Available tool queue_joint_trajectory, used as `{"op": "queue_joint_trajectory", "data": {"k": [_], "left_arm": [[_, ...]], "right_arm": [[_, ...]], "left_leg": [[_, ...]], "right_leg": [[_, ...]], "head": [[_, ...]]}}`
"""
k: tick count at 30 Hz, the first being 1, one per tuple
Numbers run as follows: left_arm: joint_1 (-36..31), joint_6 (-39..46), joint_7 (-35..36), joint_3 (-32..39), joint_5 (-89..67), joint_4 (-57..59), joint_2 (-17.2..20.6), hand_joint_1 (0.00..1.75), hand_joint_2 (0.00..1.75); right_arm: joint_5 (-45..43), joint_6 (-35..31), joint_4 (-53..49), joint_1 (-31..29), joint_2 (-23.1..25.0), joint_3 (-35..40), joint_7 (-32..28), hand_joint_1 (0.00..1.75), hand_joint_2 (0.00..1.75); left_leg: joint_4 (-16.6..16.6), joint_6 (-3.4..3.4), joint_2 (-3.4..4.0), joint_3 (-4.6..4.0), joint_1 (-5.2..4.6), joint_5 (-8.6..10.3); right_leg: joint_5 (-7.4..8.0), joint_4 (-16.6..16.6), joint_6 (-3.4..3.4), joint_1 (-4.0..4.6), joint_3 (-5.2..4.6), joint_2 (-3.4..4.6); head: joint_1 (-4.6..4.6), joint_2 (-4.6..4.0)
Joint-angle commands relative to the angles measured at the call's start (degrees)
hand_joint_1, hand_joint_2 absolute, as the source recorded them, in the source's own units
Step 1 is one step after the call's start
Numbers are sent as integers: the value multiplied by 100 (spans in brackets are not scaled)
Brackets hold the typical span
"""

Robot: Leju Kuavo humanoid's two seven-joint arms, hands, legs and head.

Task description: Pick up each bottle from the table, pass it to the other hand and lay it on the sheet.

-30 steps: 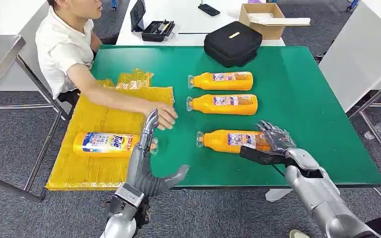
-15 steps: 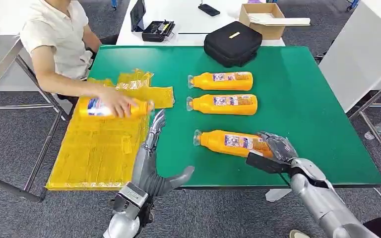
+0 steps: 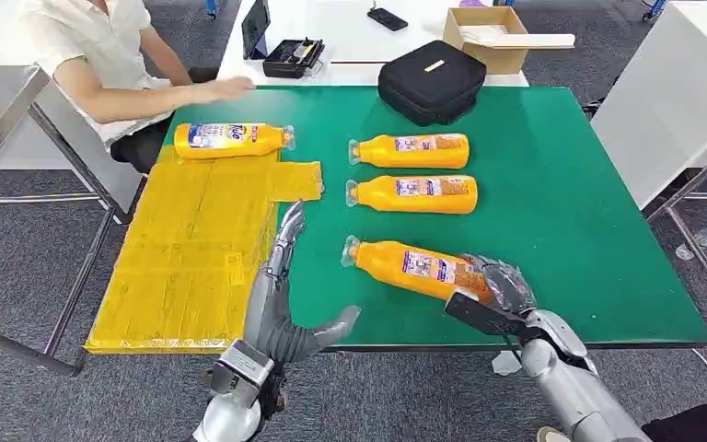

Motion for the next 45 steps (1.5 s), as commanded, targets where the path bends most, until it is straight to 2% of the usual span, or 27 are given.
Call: {"op": "queue_joint_trajectory", "data": {"k": [1, 4, 6, 9, 12, 13, 14, 17, 23, 28, 35, 45], "left_arm": [[70, 735, -434, 463, 903, 74, -309, 0, 175], [120, -91, 431, 785, 3216, 305, -365, 0, 175], [156, -456, 526, 1003, 4090, 752, -337, 0, 175], [198, -827, 3, 1004, 4080, 1169, -188, 0, 175], [239, -1498, 35, 931, 3776, 1685, -89, 0, 175], [251, -1924, -29, 840, 3765, 1902, -26, 0, 175], [209, -2076, -247, 794, 3540, 2081, -7, 0, 175], [-31, -2249, -503, 793, 3239, 2193, -116, 0, 175], [-290, -2245, -484, 872, 2483, 2017, -226, 0, 175], [-342, -2360, -453, 886, 2479, 2078, -216, 0, 175], [-520, -2694, -456, 1199, 2671, 2345, -320, 0, 175], [-520, -2694, -456, 1199, 2671, 2345, -320, 0, 175]], "right_arm": [[-206, -377, -405, 137, 908, -743, -141, 175, 175], [-560, -392, -957, 268, 1262, -934, -307, 175, 175], [-1020, -205, -1048, 115, 1421, -908, -521, 175, 175], [-1356, -220, -1417, 167, 1576, -872, -589, 175, 175], [-1639, -4, -1671, 314, 1653, -773, -661, 175, 175], [-1761, 69, -1732, 403, 1685, -751, -771, 175, 175], [-1815, 170, -1734, 439, 1713, -685, -828, 175, 175], [-1891, 354, -1596, 380, 1766, -540, -867, 175, 175], [-1792, 932, -1068, 181, 1653, 14, -924, 175, 175], [-1719, 947, -997, 170, 1642, 130, -996, 175, 175], [-1624, 1276, -1071, 199, 1505, 693, -1360, 175, 175], [-1624, 1276, -1071, 199, 1505, 693, -1360, 175, 175]], "left_leg": [[0, -13, 17, 1, 11, -2], [2, -15, 28, -5, 13, -3], [0, -17, 34, -2, 17, -3], [-7, -8, 21, 0, 10, 1], [-10, -10, 16, 4, 10, 2], [-13, -21, 31, 9, 24, 2], [-18, -13, 10, 13, 14, 3], [-20, -20, 18, 18, 22, 2], [2, -17, 13, -13, 22, 5], [-2, -12, 6, -7, 16, 4], [-2, -14, 9, -10, 19, 4], [0, -18, 11, -12, 24, 6]], "right_leg": [[5, -3, -18, 12, -2, 14], [7, 0, -21, 14, -10, 25], [9, -1, -24, 18, -9, 30], [6, -2, -10, 9, -6, 20], [3, -1, -11, 8, -1, 14], [11, -13, -29, 24, 4, 26], [4, -13, -16, 12, 12, 7], [8, -20, -26, 21, 17, 14], [10, -1, -23, 21, -11, 9], [5, -3, -15, 15, -6, 4], [7, -4, -18, 17, -6, 6], [12, -8, -25, 23, -8, 7]], "head": [[2, 0], [0, 0], [0, 0], [0, 0], [2, 0], [0, 0], [2, 0], [2, 0], [2, 0], [2, 0], [2, 0], [2, 0]]}}
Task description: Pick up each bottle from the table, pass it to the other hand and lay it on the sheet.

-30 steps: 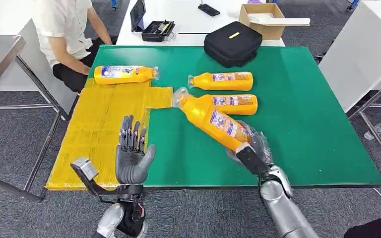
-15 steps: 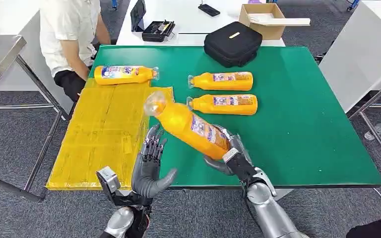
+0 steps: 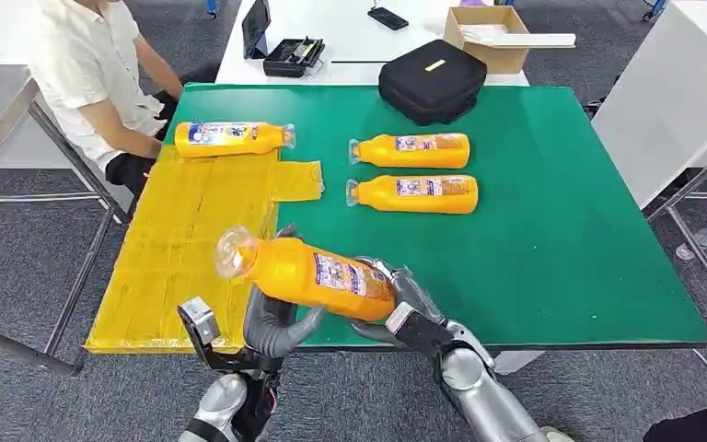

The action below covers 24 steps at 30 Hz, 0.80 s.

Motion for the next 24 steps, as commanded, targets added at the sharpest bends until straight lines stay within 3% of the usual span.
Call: {"op": "queue_joint_trajectory", "data": {"k": [1, 8, 18, 19, 24], "left_arm": [[-277, -15, 10, 165, 7, 454, -84, 0, 175], [-422, -498, 87, 282, 374, 435, -136, 0, 175], [-395, -885, 11, 162, 570, 190, -95, 3, 175], [-394, -1026, -44, 117, 578, 154, -66, 175, 175], [-389, -1160, -177, -40, 405, 165, -41, 175, 175]], "right_arm": [[3, 19, 271, -222, -123, 269, -11, 175, 175], [-58, 253, 88, -213, -278, 642, -389, 175, 175], [-429, 501, 237, -313, -296, 796, -389, 175, 175], [-496, 607, 320, -335, -301, 793, -389, 175, 175], [-686, 858, 588, -382, -310, 809, -334, 175, 175]], "left_leg": [[1, -9, 5, -1, 8, 2], [4, -7, 1, -5, 6, 2], [5, -10, 7, -7, 9, 3], [6, -9, 4, -5, 8, 1], [4, -11, 3, -3, 12, 2]], "right_leg": [[5, -3, -14, 9, 1, 2], [3, 1, -11, 6, -3, -1], [6, 0, -16, 11, -5, 4], [4, 1, -14, 9, -3, 1], [6, -4, -18, 13, 1, 0]], "head": [[0, 0], [0, 0], [0, 0], [0, 0], [0, 0]]}}
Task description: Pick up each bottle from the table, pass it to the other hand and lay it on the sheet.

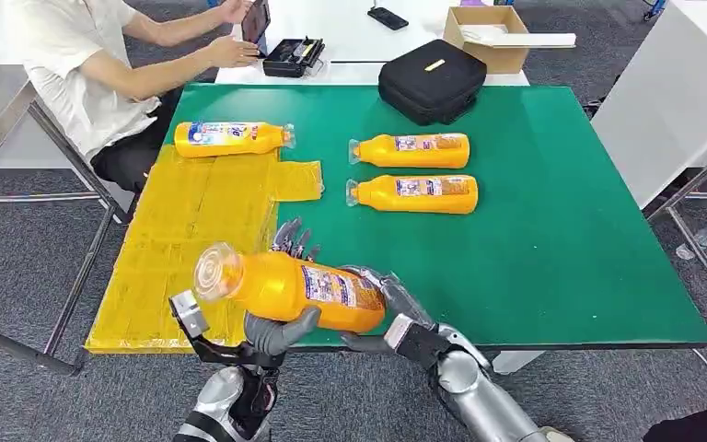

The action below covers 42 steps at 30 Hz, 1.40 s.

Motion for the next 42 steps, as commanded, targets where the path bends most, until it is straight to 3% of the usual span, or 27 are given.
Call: {"op": "queue_joint_trajectory", "data": {"k": [1, 14, 18, 19, 20, 22, 26, 28, 39, 42], "left_arm": [[-266, -152, -187, -180, -214, 128, 10, 175, 175], [-209, -282, -242, -204, -368, 28, 55, 175, 175], [-212, 13, -228, -115, -466, 37, 28, 175, 175], [-227, 139, -192, -115, -553, 37, 47, 175, 175], [-242, 535, -206, -113, -841, 0, 64, 175, 175], [-278, 942, -144, -47, -1139, -10, 68, 175, 175], [-397, 2564, 54, 241, -2320, -150, 132, 175, 175], [-433, 2582, 206, 467, -2304, -314, 139, 175, 175], [-419, 2568, 222, 465, -2305, -333, 127, 175, 175], [-434, 2419, 311, 766, -1922, -521, 123, 175, 175]], "right_arm": [[-177, 311, 653, -314, -156, 320, 24, 175, 175], [-388, 344, 850, -338, -78, 281, 162, 175, 175], [-388, 233, 849, -311, -66, 201, 172, 127, 175], [-392, 205, 856, -296, -57, 165, 185, 19, 175], [-388, 180, 877, -277, -45, 110, 212, 0, 175], [-371, 107, 940, -252, 0, 39, 235, 0, 175], [100, -860, 1228, -264, 350, -245, 425, 0, 175], [270, -1139, 1359, -314, 487, -392, 515, 0, 175], [277, -1143, 1371, -323, 483, -410, 514, 0, 175], [435, -1615, 1442, -335, 666, -720, 502, 0, 175]], "left_leg": [[2, -9, 0, -1, 9, 3], [1, -7, 2, -1, 7, 1], [4, -15, 3, -3, 17, 2], [2, -12, 2, -1, 13, 3], [3, -11, 2, -3, 11, 2], [1, -7, -2, -2, 5, 3], [0, -12, 5, -1, 11, 3], [2, -16, 17, -3, 15, 3], [2, -11, 8, -3, 11, 2], [2, -13, 12, -5, 12, 3]], "right_leg": [[5, -4, -15, 10, 3, -3], [3, -3, -12, 8, 1, 0], [7, -7, -24, 19, 3, -1], [5, -6, -20, 15, 3, -2], [5, -3, -17, 12, 0, -1], [2, -2, -11, 6, 0, -4], [6, -4, -18, 12, 1, 2], [10, -2, -23, 16, -5, 13], [5, -1, -16, 11, 0, 5], [8, -1, -18, 12, -3, 9]], "head": [[0, 0], [0, 0], [0, 0], [0, 0], [0, 0], [0, 0], [-2, 0], [0, 0], [2, 0], [0, 0]]}}
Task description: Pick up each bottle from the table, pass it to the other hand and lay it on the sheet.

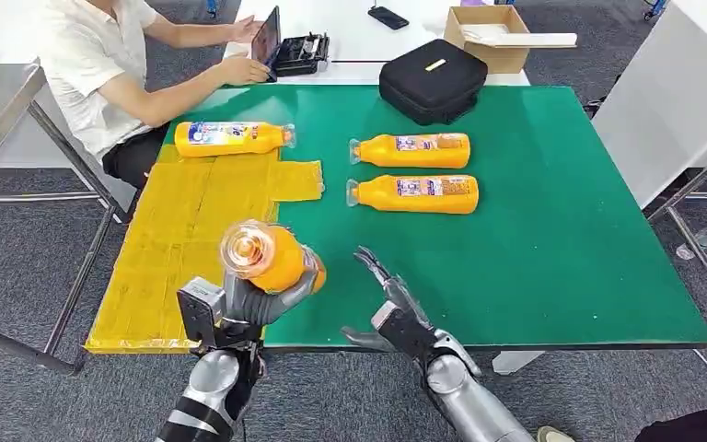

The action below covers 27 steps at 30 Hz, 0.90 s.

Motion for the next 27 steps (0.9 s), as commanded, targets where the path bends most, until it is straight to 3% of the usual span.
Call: {"op": "queue_joint_trajectory", "data": {"k": [1, 3, 4, 5, 7, 9, 10, 14, 16, 19, 27], "left_arm": [[-287, -93, 179, 562, 489, -196, 114, 175, 175], [-402, 674, 174, 633, -170, -287, 212, 175, 175], [-537, 1655, 147, 552, -1363, -270, 399, 175, 175], [-547, 1659, 159, 571, -1387, -282, 378, 175, 175], [-912, 2510, 1040, 568, -3304, 192, 692, 175, 175], [-1417, 2618, 1545, 627, -4534, 996, 912, 175, 175], [-1622, 2604, 1399, 785, -4527, 1344, 895, 175, 175], [-1770, 2723, 1567, 698, -4991, 1651, 931, 175, 175], [-2336, 2591, 2226, 461, -6070, 2621, 1155, 175, 175], [-2938, 2191, 2447, 345, -6658, 3860, 1254, 175, 175], [-2836, 2095, 2110, 1073, -6132, 4037, 1238, 175, 175]], "right_arm": [[207, -650, 527, -218, 337, -616, -26, 0, 175], [296, -1037, 440, -155, 404, -883, -75, 0, 175], [311, -1114, 321, -114, 455, -1076, -73, 0, 175], [317, -1105, 287, -103, 471, -1130, -72, 0, 175], [311, -1065, 219, -189, 602, -1391, -39, 0, 175], [338, -920, 293, -333, 680, -1529, -36, 0, 175], [357, -876, 401, -425, 726, -1580, -46, 0, 175], [382, -849, 469, -441, 740, -1581, -69, 0, 175], [384, -735, 617, -515, 786, -1580, -159, 0, 175], [368, -686, 666, -446, 846, -1575, -288, 0, 175], [227, -637, 33, 31, 860, -1660, -388, 0, 175]], "left_leg": [[2, -9, 9, -5, 6, 3], [5, -11, 13, -7, 9, 3], [5, -11, 11, -6, 8, 3], [4, -12, 8, -6, 7, 4], [5, -24, 17, -8, 22, 8], [4, -19, 13, -6, 15, 9], [1, -14, 11, -3, 11, 10], [2, -16, 20, -3, 24, 18], [-1, -15, 13, 3, 21, 16], [5, -23, 3, -3, 32, 21], [1, -16, 8, 2, 21, 11]], "right_leg": [[6, 1, -14, 7, -7, 7], [7, 3, -18, 10, -9, 10], [6, 3, -16, 9, -8, 9], [5, 4, -17, 8, -9, 5], [14, 0, -34, 24, -10, 11], [11, 4, -27, 17, -12, 9], [10, 4, -21, 12, -8, 7], [17, 1, -28, 23, -5, 15], [11, -1, -22, 19, 3, 8], [15, 0, -34, 31, 4, -2], [3, 2, -21, 19, 2, 5]], "head": [[-2, 0], [0, 0], [-2, 0], [-2, 0], [-2, 0], [-2, 0], [0, 0], [-2, 0], [0, 0], [0, 0], [0, 0]]}}
